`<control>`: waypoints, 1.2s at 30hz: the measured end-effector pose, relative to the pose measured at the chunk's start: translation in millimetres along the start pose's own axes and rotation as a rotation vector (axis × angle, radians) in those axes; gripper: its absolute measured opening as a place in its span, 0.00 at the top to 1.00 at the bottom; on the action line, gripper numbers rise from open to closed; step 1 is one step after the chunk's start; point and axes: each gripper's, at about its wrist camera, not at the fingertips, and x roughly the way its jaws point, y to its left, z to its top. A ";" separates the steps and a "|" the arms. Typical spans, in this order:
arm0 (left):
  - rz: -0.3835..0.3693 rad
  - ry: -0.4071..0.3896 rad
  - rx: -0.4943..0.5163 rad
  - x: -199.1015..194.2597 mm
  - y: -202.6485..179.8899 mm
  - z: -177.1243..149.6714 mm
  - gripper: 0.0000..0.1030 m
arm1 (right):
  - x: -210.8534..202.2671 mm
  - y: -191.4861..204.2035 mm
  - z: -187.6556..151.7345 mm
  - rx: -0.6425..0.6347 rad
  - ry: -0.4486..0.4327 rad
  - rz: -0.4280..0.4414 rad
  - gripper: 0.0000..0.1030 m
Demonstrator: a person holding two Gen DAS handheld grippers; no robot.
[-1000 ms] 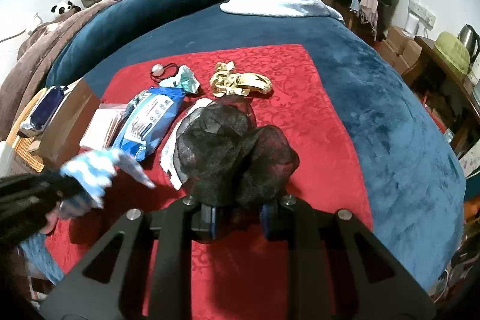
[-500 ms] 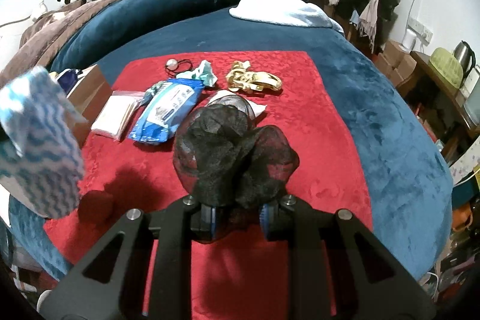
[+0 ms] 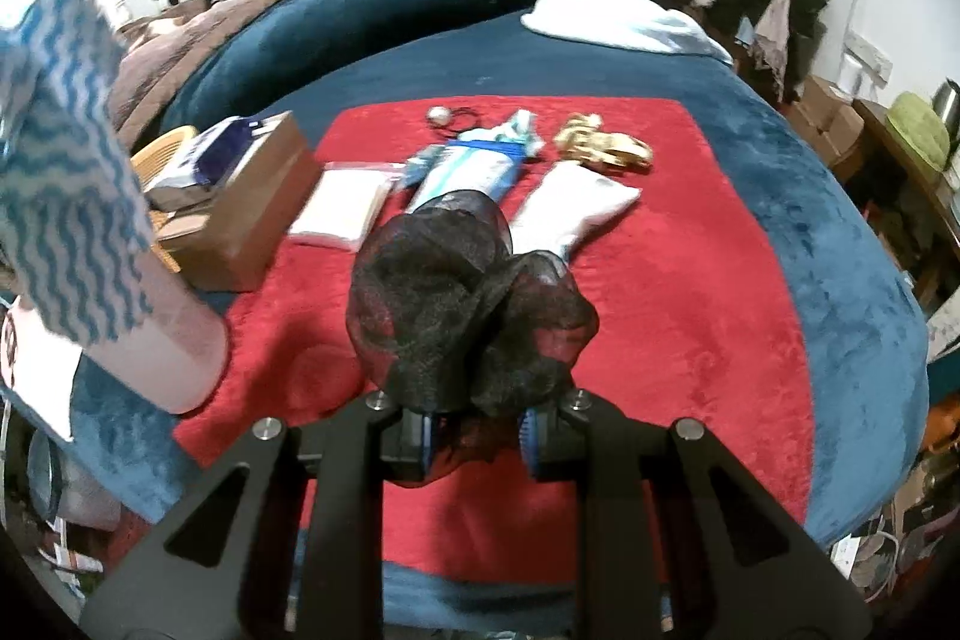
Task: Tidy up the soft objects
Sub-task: 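Carry the towel and the black bow in both tools over the orange basket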
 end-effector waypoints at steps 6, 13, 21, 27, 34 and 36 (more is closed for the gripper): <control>0.022 -0.046 -0.031 -22.5 36.9 12.4 0.87 | -10.2 38.0 7.8 -0.104 -0.034 -0.014 0.79; 0.052 -0.074 -0.093 -36.8 85.6 23.1 0.87 | -12.7 71.7 20.0 -0.159 -0.050 -0.004 0.79; 0.093 -0.095 -0.186 -42.1 149.5 31.7 0.87 | -7.0 116.6 34.6 -0.240 -0.064 0.017 0.79; 0.153 -0.103 -0.277 -34.5 201.9 37.3 0.87 | -1.4 148.9 62.0 -0.246 -0.070 0.069 0.79; 0.237 -0.050 -0.342 -2.8 245.7 41.1 0.87 | 9.5 195.7 113.2 -0.220 -0.036 0.231 0.79; 0.255 -0.035 -0.342 6.3 249.2 42.3 0.87 | 12.9 211.8 121.1 -0.226 -0.021 0.273 0.79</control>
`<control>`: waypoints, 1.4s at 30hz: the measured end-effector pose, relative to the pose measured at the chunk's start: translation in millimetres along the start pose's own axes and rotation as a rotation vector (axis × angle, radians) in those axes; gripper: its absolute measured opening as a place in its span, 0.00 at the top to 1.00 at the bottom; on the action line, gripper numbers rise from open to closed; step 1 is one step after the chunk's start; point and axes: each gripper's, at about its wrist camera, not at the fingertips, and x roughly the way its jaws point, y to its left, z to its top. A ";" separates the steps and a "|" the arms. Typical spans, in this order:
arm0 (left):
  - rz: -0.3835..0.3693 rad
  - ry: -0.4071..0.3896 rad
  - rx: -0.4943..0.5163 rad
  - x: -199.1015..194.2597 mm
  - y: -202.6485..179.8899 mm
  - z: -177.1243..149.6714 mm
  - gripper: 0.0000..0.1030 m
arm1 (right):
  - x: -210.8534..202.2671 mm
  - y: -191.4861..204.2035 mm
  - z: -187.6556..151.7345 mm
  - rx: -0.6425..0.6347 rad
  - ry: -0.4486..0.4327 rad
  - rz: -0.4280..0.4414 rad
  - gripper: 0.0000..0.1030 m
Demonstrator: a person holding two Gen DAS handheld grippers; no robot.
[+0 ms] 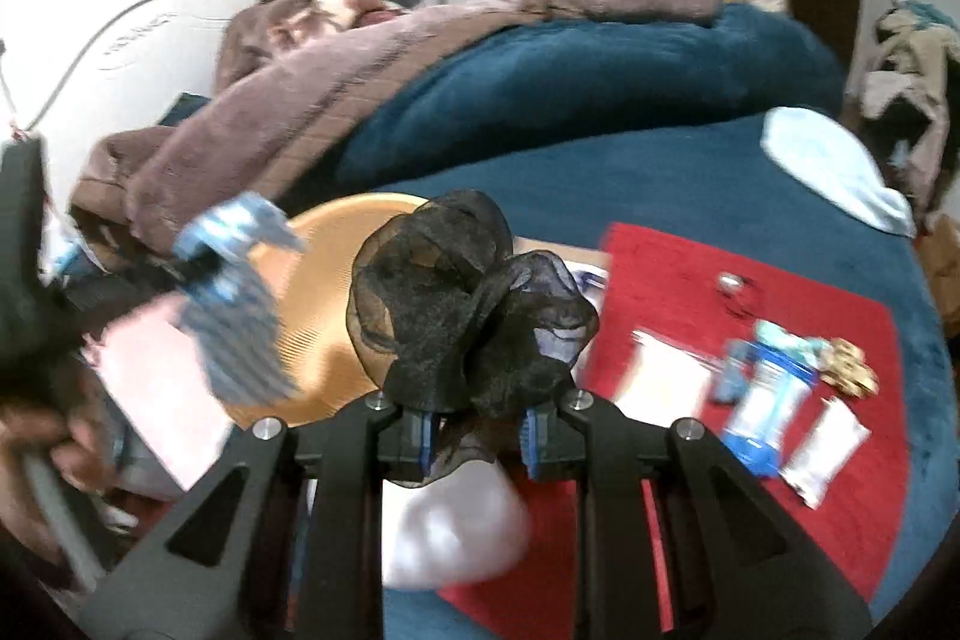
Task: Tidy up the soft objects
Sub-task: 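Carry the towel and the black bow in both tools over the orange basket, then open both tools to drop the towel and bow into the basket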
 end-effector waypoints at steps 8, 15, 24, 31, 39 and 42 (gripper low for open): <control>0.060 0.033 0.007 23.0 -0.2 0.6 0.87 | 43.0 40.7 27.1 0.008 0.101 0.166 0.77; 0.099 0.050 -0.001 32.9 11.0 2.7 0.87 | 69.0 46.5 26.7 0.047 0.178 0.201 0.77; 0.126 0.044 0.003 31.3 18.8 7.4 0.87 | 86.1 55.2 26.9 0.058 0.225 0.193 0.72; 0.151 0.025 0.006 22.9 18.9 9.7 0.81 | 88.6 50.7 27.3 0.099 0.226 0.189 0.32; 0.228 -0.073 -0.008 -0.3 20.1 11.0 0.03 | 78.9 46.0 29.0 0.108 0.195 0.154 0.00; 0.229 -0.060 0.003 -3.9 19.7 11.6 0.01 | 75.6 46.4 27.8 0.091 0.185 0.142 0.00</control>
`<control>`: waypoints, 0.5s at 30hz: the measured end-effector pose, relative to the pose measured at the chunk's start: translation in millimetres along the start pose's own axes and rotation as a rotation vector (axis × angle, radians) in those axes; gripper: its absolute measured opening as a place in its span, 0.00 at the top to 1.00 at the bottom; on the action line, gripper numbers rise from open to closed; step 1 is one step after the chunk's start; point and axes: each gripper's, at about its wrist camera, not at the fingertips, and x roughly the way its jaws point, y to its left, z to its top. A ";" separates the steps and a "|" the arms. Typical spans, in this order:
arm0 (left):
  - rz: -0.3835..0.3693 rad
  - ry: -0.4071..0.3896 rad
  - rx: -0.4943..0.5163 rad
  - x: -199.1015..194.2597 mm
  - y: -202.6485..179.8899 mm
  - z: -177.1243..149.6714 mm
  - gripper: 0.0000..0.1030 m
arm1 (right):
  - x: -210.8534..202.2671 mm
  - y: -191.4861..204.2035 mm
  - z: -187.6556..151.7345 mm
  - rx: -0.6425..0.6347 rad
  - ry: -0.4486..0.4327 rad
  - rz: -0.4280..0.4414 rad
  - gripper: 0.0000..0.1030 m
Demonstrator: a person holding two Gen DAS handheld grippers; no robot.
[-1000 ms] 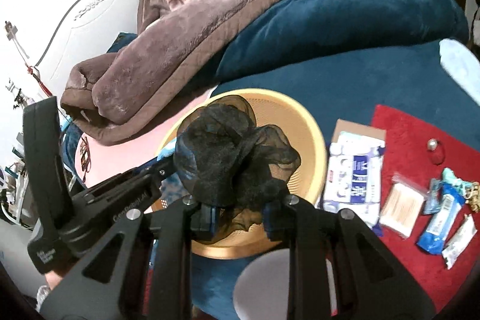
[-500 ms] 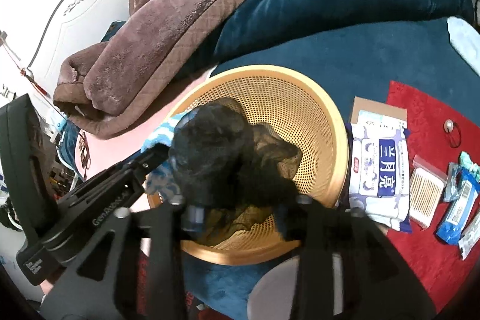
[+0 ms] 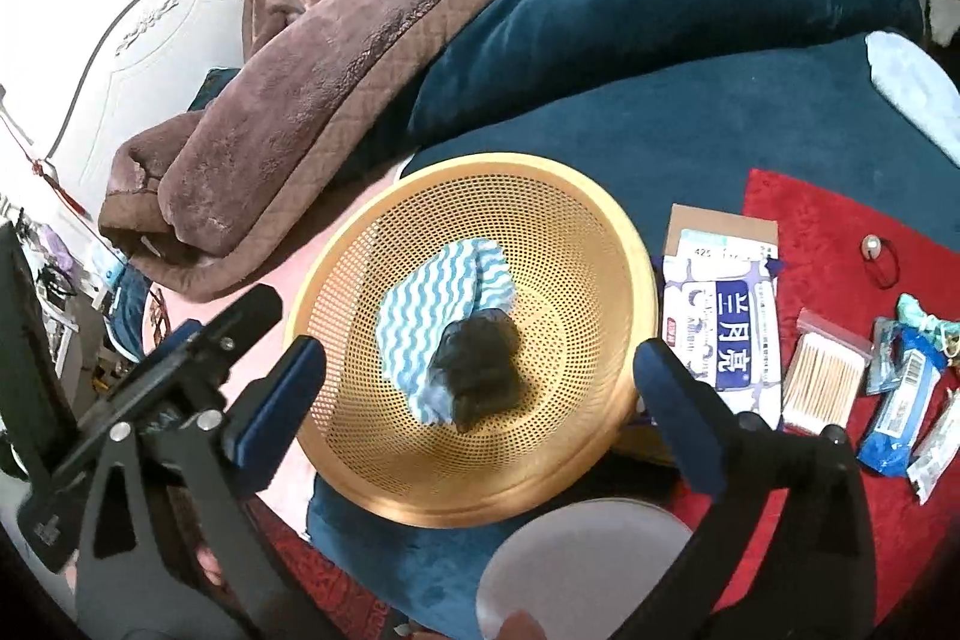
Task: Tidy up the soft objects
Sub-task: 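Open both tools to drop the towel and bow into the basket, then move both open tools back over the red cloth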
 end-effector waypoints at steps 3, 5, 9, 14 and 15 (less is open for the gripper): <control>0.000 -0.004 0.009 -5.7 -0.1 0.3 0.01 | -2.8 0.7 -3.3 -0.015 -0.003 -0.007 0.00; -0.002 0.001 0.002 -9.6 1.0 -0.2 0.01 | -5.0 1.7 -5.7 -0.026 -0.002 -0.016 0.00; 0.008 0.020 -0.003 -15.1 1.6 -4.3 0.01 | -10.5 2.1 -9.9 -0.037 0.006 -0.022 0.00; -0.025 0.089 -0.017 -17.6 -1.3 -14.5 0.01 | -19.3 0.9 -15.9 -0.046 0.013 -0.040 0.00; -0.032 0.102 -0.019 -17.9 -2.4 -16.8 0.01 | -21.3 0.1 -17.1 -0.045 0.013 -0.042 0.00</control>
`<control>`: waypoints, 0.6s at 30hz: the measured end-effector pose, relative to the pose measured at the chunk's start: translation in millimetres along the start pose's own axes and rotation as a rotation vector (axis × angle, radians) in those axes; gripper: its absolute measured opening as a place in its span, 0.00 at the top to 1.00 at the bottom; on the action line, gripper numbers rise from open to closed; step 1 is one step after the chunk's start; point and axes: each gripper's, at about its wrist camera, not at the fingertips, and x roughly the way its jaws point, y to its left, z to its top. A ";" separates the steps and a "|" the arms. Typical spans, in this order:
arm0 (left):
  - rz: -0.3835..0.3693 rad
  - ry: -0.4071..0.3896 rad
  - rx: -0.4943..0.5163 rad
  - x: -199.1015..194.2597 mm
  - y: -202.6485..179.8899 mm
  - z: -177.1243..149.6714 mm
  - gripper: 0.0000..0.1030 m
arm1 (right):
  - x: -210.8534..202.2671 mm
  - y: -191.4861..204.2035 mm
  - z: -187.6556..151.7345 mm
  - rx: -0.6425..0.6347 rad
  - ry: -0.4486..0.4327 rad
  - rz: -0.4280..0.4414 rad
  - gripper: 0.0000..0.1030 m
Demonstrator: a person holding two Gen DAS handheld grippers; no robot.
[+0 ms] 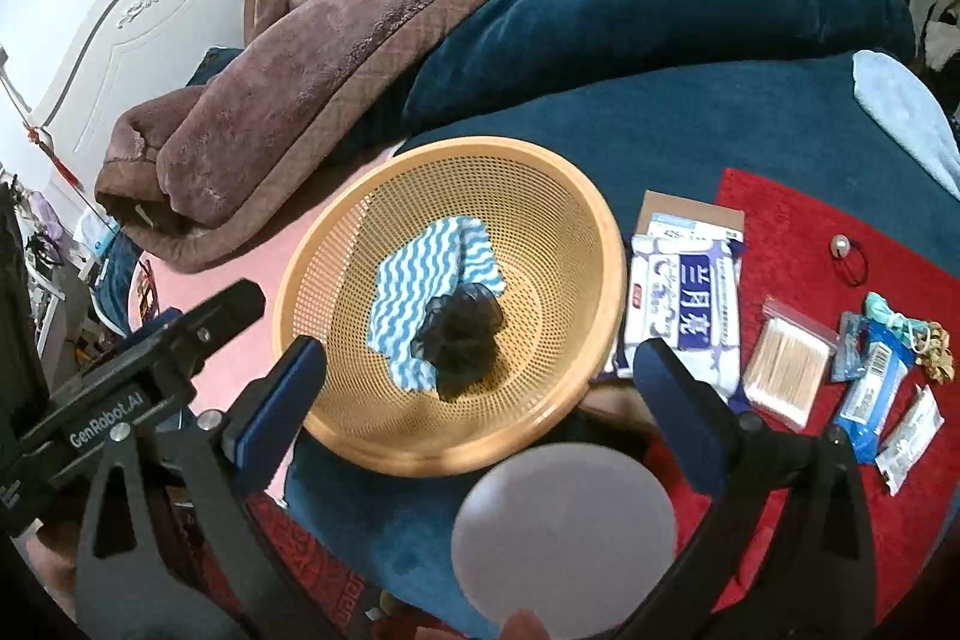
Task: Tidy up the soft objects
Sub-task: 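Move both open tools back over the red cloth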
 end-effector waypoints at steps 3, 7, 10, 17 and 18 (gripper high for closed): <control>-0.011 0.031 -0.009 1.6 -2.2 -6.7 0.01 | -3.6 -1.8 -3.2 -0.002 0.004 -0.009 0.00; -0.017 0.069 -0.016 1.6 -5.9 -14.3 0.01 | -7.7 -4.9 -8.7 -0.009 0.012 -0.019 0.00; -0.030 0.077 -0.014 -0.6 -10.1 -16.6 0.01 | -11.4 -6.5 -13.0 -0.016 0.018 -0.022 0.00; -0.031 0.060 -0.010 -8.4 -18.0 -18.2 0.01 | -20.8 -11.1 -17.1 -0.029 0.012 -0.041 0.00; -0.036 0.062 -0.009 -9.1 -18.8 -18.9 0.01 | -21.9 -11.4 -18.0 -0.030 0.011 -0.041 0.00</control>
